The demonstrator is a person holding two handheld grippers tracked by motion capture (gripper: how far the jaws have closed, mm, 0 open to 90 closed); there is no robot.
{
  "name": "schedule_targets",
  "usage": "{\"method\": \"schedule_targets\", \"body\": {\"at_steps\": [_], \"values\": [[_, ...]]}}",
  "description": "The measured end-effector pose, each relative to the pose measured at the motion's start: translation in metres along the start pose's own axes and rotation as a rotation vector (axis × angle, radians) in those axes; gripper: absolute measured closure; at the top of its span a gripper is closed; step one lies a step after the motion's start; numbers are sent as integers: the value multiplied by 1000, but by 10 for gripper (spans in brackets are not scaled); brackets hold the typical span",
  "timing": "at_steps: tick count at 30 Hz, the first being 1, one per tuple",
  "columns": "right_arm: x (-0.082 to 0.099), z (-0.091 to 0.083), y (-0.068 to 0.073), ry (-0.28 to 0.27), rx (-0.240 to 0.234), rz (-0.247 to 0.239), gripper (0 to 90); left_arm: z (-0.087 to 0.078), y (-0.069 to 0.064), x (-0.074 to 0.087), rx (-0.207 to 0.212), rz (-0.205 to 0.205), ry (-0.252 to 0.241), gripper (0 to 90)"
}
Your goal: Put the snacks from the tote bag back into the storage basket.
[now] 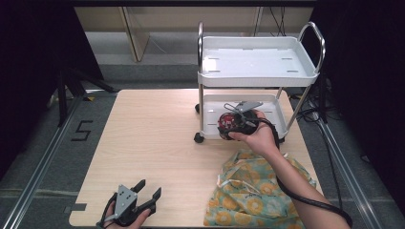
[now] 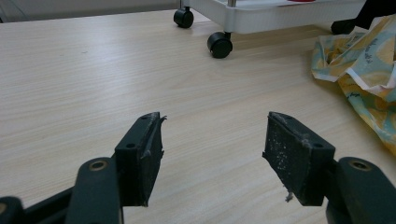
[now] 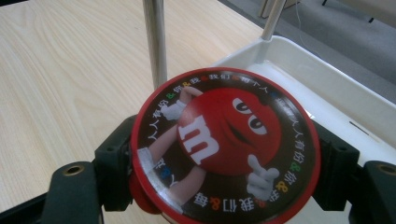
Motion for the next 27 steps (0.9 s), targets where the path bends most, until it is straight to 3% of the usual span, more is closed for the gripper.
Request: {"method": "schedule_targets", "body": {"at_steps": [3,5,6,11,19,23,27], "values": [[-1,1,-2,-7,11,-11,267,-1,1,0,-9,3,7,364],[-1,3,2,-6,-14,7,267,-1,1,0,-9,4,8,364],[-1,3,0,-5,-8,-7,266,-1,1,0,-4,4,6,364],[-2,5,3,1,-12,33,267,-1,1,0,-9,4,5,364],[-3,6,-1,-6,-9,2,267,-1,0,0,-4,13,7,364],[-3,5,-1,4,1,29,267,-1,0,0,-7,2,5,364],[-4,7,-1,0,-5,24,267,-1,0,-1,-1,13,4,364]]}}
Point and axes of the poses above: each handheld gripper's, and its own axes: z roughly forward along the jaws, x roughly out of its underside, y roughly to its left, the point moved 9 cm from there along z, roughly forward along the jaws, and after that the axes turned 11 degrees about -z, right-handed, at the moved point
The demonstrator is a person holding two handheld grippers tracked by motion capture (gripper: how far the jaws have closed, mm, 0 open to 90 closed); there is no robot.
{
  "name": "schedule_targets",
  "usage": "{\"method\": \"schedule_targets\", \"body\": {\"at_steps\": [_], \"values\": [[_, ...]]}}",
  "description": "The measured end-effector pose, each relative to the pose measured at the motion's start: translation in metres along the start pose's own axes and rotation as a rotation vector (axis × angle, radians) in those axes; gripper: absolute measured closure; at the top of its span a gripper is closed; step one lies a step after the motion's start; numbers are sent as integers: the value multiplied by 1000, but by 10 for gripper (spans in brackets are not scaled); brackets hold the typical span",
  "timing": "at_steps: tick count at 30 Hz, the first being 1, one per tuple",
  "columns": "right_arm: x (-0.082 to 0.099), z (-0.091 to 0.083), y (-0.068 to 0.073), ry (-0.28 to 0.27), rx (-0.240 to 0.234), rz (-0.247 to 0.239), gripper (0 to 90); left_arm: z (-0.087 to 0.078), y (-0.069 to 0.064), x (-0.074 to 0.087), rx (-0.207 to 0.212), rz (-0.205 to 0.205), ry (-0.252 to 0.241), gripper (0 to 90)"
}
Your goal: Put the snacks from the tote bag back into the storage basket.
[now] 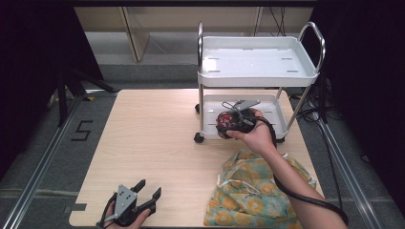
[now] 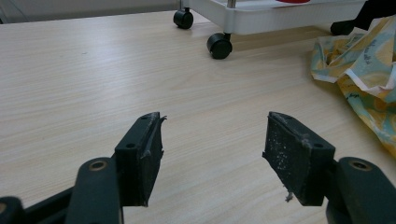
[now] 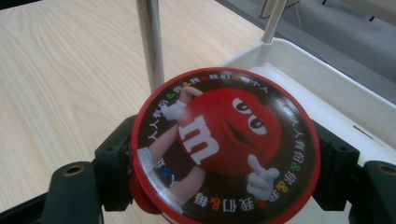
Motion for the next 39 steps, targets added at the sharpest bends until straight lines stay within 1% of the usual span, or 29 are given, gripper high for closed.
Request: {"method": "schedule_targets", "body": {"at_steps": [1,2,3,4,5,6,8,9,11,12,14,15,16,18,19,21,24,25,27,28,29,30,32,33,34,35,36,37,39], "values": [[0,1,1,3,-5,1,267,0,0,0,0,1,1,364],[0,1,-1,1,14,-6,267,0,0,0,1,0,1,364],[0,2,-1,3,4,-16,267,0,0,0,1,-1,1,364],[0,3,-2,1,5,-20,267,0,0,0,1,-1,1,364],[-1,3,-3,-1,5,-36,267,0,0,0,1,-1,1,364],[-1,3,-2,-2,10,-13,267,0,0,0,-1,-2,0,364],[-2,3,-3,4,13,-3,267,0,0,0,0,-2,1,364],[-2,4,-3,3,12,-9,266,1,0,0,1,-2,1,364],[-2,6,-4,0,11,-15,267,0,0,0,-3,-15,0,364],[-2,7,-5,0,16,-20,267,0,0,0,-4,-13,0,364],[-2,7,-4,2,10,-14,267,0,0,0,-4,-12,0,364],[-2,6,-1,14,-1,16,267,0,0,0,-4,-12,0,364],[-2,7,-4,7,8,-11,267,0,0,0,-3,-12,1,364],[-3,7,-4,9,4,1,267,1,0,0,-2,-9,2,364],[-2,7,-2,17,-1,19,267,1,0,0,-2,-10,1,364],[-3,10,-6,6,14,-15,266,1,0,0,-2,-7,3,364],[-4,11,-5,8,14,-2,267,1,1,0,-2,-8,4,364],[-4,11,-5,11,15,12,267,1,1,0,-2,-7,4,364],[-3,12,-5,29,5,8,267,1,0,0,2,-8,2,364],[-2,11,-5,43,24,30,267,1,0,0,5,-7,2,364],[-3,11,-4,46,31,44,266,1,0,0,6,-7,1,364],[-4,11,-4,38,24,35,267,1,0,0,6,-6,2,364],[-5,11,-5,39,31,22,267,2,0,0,6,-10,1,364],[-7,11,-5,33,26,22,267,2,0,0,7,-12,0,364],[-8,10,-1,33,18,42,267,2,0,0,9,-8,-1,364],[-9,13,-5,27,25,-4,267,2,-1,0,12,-16,-7,364],[-10,13,-4,21,23,-4,267,2,0,0,9,-5,2,364],[-11,13,-4,16,3,-6,267,2,0,0,6,-14,0,364],[-11,13,-5,21,17,-2,267,1,1,1,6,-7,5,364]]}}
Point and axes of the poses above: each handheld gripper's, and its own axes: z roughly forward along the jaws, x roughly out of its underside, y roughly to its left, the point moved 9 cm from there along z, roughly forward along the jaws, and after that the axes turned 11 degrees about -z, right-handed, at the moved point
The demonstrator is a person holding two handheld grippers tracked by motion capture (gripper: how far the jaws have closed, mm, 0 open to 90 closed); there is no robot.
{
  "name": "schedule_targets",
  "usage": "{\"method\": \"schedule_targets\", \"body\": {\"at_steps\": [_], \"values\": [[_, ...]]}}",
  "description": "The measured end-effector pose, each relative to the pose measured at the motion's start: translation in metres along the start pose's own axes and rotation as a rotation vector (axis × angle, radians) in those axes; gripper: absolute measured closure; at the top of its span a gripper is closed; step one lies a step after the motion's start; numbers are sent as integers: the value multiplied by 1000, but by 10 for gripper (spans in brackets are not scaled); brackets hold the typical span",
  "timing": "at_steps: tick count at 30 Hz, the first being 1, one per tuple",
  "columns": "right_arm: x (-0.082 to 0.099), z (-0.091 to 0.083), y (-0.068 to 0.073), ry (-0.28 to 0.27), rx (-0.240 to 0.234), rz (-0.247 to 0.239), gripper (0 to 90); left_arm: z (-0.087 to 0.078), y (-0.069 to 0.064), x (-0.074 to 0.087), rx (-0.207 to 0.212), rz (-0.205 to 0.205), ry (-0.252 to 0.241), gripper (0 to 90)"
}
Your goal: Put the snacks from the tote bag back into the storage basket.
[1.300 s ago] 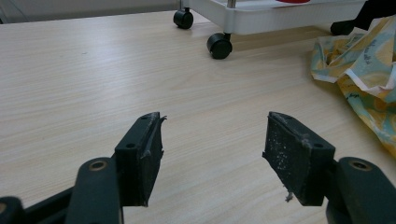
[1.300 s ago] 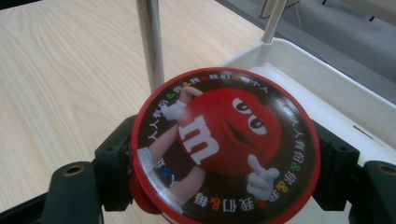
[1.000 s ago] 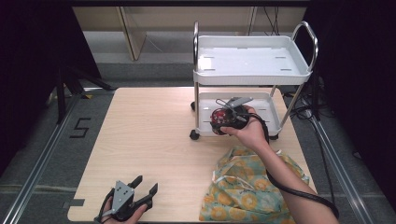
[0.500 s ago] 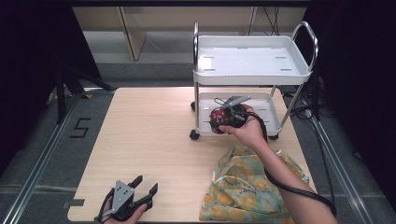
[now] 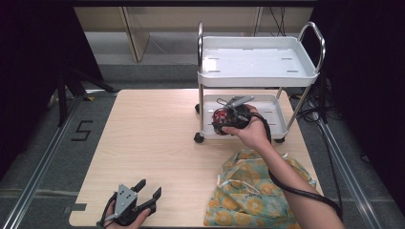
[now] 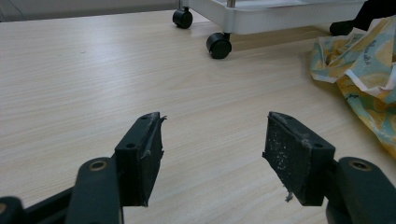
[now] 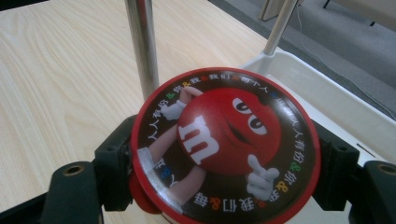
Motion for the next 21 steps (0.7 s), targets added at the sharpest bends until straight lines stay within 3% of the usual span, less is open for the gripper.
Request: {"method": "schedule_targets", "body": {"at_steps": [2,3,4,5,9,10,12,14,18,21], "values": [[0,0,0,9,14,11,267,0,0,0,1,-2,-1,364],[-1,1,0,-1,0,-6,267,0,0,0,3,-2,0,364],[0,-1,3,18,4,42,267,2,-2,-1,9,-14,-13,364],[0,-1,3,21,7,49,267,1,-2,-1,9,-14,-13,364],[-2,2,2,10,2,27,267,1,-2,-1,9,-12,-13,364],[-3,2,-2,-3,11,-26,266,0,0,0,4,5,1,364],[-2,2,1,9,4,24,267,1,-1,0,5,0,-4,364],[-3,3,0,1,-5,-4,267,1,-1,-1,8,-7,-10,364],[-1,4,0,14,8,30,267,1,-1,0,3,-2,-6,364],[-2,5,-2,16,13,19,267,1,-1,0,4,-1,-6,364]]}}
Point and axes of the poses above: each handheld gripper's, and its own axes: z roughly forward along the jaws, x roughly out of its underside, y roughly to its left, the point moved 9 cm from there along z, roughly forward along the jaws, and after that the axes turned 11 degrees about -z, right-handed, at the moved point
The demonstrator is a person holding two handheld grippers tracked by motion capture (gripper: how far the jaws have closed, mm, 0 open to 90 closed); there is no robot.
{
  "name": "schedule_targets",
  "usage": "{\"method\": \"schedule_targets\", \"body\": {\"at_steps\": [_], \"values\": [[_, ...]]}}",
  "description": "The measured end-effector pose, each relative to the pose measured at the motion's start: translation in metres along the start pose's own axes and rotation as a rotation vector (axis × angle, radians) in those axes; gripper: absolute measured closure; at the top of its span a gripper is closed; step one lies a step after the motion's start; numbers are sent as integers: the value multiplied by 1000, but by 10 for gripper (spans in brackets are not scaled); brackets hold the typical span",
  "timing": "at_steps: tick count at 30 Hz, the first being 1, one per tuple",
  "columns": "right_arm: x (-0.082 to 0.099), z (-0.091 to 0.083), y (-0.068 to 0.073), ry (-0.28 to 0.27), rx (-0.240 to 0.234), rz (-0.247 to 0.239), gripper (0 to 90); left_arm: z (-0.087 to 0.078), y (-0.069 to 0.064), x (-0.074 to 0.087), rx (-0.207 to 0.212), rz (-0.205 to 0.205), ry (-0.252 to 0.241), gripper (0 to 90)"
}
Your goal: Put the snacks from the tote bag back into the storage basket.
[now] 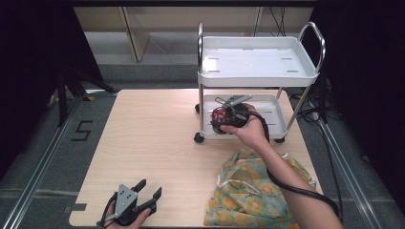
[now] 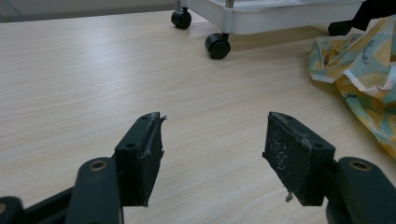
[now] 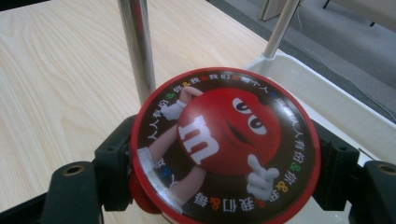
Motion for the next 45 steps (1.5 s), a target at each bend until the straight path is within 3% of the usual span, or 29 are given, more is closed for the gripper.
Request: {"method": "schedule_targets", "body": {"at_steps": [5,6,8,10,17,18,19,21,31,33,35,45], "values": [[-2,0,1,4,-1,21,267,0,0,0,1,2,0,364],[-5,2,-1,-29,-12,-32,267,0,0,0,2,1,0,364],[-4,2,-1,-4,4,-10,267,0,1,0,2,1,0,364],[-7,4,-3,-38,-10,-50,267,-1,1,0,-2,0,4,364],[-7,7,-2,-31,-16,-32,267,0,0,0,0,-4,0,365],[-4,6,-2,8,-2,20,267,0,0,0,3,1,0,365],[-3,6,-2,15,5,31,267,0,0,0,2,-6,-1,365],[-3,9,-6,18,15,-5,267,-1,0,0,-4,-6,-1,365],[-4,13,-7,20,18,-1,267,-1,0,0,-2,-7,-2,365],[-4,13,-6,19,16,21,267,-1,0,0,-6,-5,2,365],[-4,15,-7,21,15,3,266,-1,0,0,-3,-5,0,365],[-7,18,-9,21,16,4,267,0,0,-1,1,-1,-3,365]]}}
Point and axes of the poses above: each handheld gripper's, and its own axes: z roughly forward along the jaws, x roughly out of its underside, y roughly to its left, the point moved 9 cm from there along z, roughly forward along the jaws, and after that the axes turned 11 degrees about -z, right-handed, at the moved point
